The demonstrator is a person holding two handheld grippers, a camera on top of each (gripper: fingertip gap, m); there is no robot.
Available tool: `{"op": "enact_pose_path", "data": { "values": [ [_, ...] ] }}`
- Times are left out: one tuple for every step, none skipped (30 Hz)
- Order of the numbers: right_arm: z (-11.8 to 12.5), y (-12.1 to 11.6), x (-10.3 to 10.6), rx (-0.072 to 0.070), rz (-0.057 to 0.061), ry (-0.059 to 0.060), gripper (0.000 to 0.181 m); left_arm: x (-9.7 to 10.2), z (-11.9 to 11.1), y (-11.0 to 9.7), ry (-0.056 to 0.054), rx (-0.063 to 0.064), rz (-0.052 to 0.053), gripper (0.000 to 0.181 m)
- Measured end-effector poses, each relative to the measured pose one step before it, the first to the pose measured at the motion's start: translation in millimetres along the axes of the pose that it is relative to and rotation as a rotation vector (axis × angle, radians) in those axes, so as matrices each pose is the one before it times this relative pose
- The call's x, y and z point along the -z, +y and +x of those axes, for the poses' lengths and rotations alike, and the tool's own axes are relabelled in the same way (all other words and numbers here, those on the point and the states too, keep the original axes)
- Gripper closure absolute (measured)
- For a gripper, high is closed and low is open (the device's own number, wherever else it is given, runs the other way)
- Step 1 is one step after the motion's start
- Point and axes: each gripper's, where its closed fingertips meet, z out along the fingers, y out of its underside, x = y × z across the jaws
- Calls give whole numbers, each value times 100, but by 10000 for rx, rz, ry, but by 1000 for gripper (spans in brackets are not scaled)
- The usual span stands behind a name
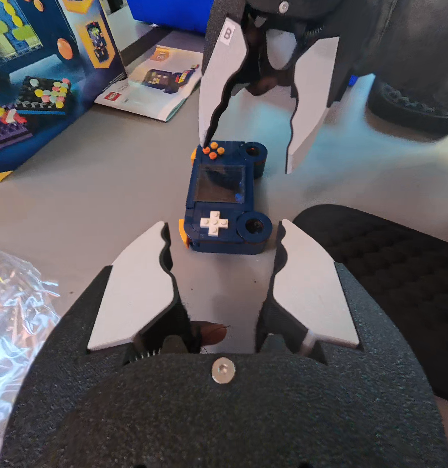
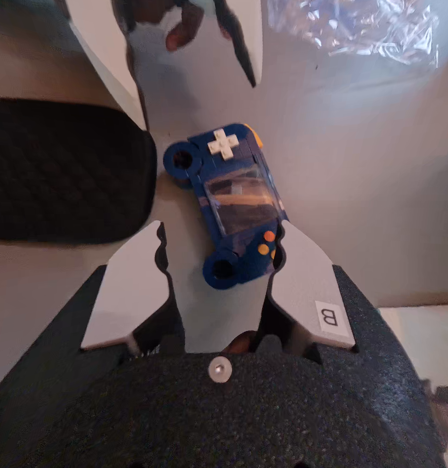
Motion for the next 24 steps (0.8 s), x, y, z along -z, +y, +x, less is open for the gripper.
{"op": "enact_pose_path", "data": {
  "values": [
    [551, 406, 247, -33, -112, 110, 99, -173, -209, -372, -106, -132, 6, 95],
    [501, 384, 270, -120, -30, 112, 99, -221, -196, -476, -131, -108, 103, 88],
    [481, 305, 247, -162, 49, 190, 99, -227, -76, -484, -79, -130, 120, 83],
    [334, 228, 232, -165, 167, 163, 99, -274, -130, -422, -137, -134, 86, 75],
    [163, 175, 211, -155, 239, 145, 99, -356, -164, -305, -175, -89, 25, 65],
    [123, 266, 177, -148, 212, 91, 99, -405, 331, -32, 159, -265, -109, 63],
    [-31, 486, 85, -227, 54, 155, 99, -425, 153, 269, 10, -365, -300, 63],
    [-77, 603, 153, -224, 17, 144, 98, -490, 80, 355, -48, -292, -315, 61],
    [-342, 337, 81, -197, 207, 36, 97, -533, 240, 437, 50, -251, -313, 61],
    [-415, 76, -41, -212, 375, -4, 97, -559, 414, 395, 209, -160, -245, 62],
    [-103, 111, -73, -289, 390, 169, 98, -578, 323, 323, 188, 17, -170, 64],
    [47, 192, -143, -250, 320, 216, 98, -564, 202, 372, 177, 193, -211, 66],
    [186, 211, -195, -209, 331, 279, 98, -504, 99, 474, 159, 328, -298, 66],
    [324, 202, -210, -272, 321, 317, 99, -453, -21, 450, 98, 354, -277, 64],
    [83, 200, -252, -248, 266, 141, 99, -404, -119, 346, 27, 266, -164, 65],
    [-10, 146, -256, -187, 186, 92, 103, -357, -115, 267, -2, 117, -56, 69],
    [229, 64, -162, -99, -49, 282, 111, -298, -17, 209, 18, 27, 16, 71],
    [76, -90, -108, 107, -6, 223, 116, -49, 225, -144, 185, 119, 192, 78],
    [-379, -150, -34, 301, 65, -77, 131, 50, -131, -38, -89, 26, 44, 82],
    [63, -7, -17, 181, -9, 211, 133, 41, -36, -13, -35, -25, 49, 82],
    [-77, 18, 8, 113, -15, 27, 133, 56, 34, 34, 43, -39, 21, 83],
    [-171, 19, 29, 50, -6, -101, 133, 87, 61, 72, 80, -74, 3, 83],
    [-239, -1, 33, -23, 12, -174, 133, 136, 45, 117, 96, -74, 2, 83],
    [-246, -38, 32, -73, 29, -190, 133, 134, 25, 113, 94, -50, 7, 83]
  ]
}}
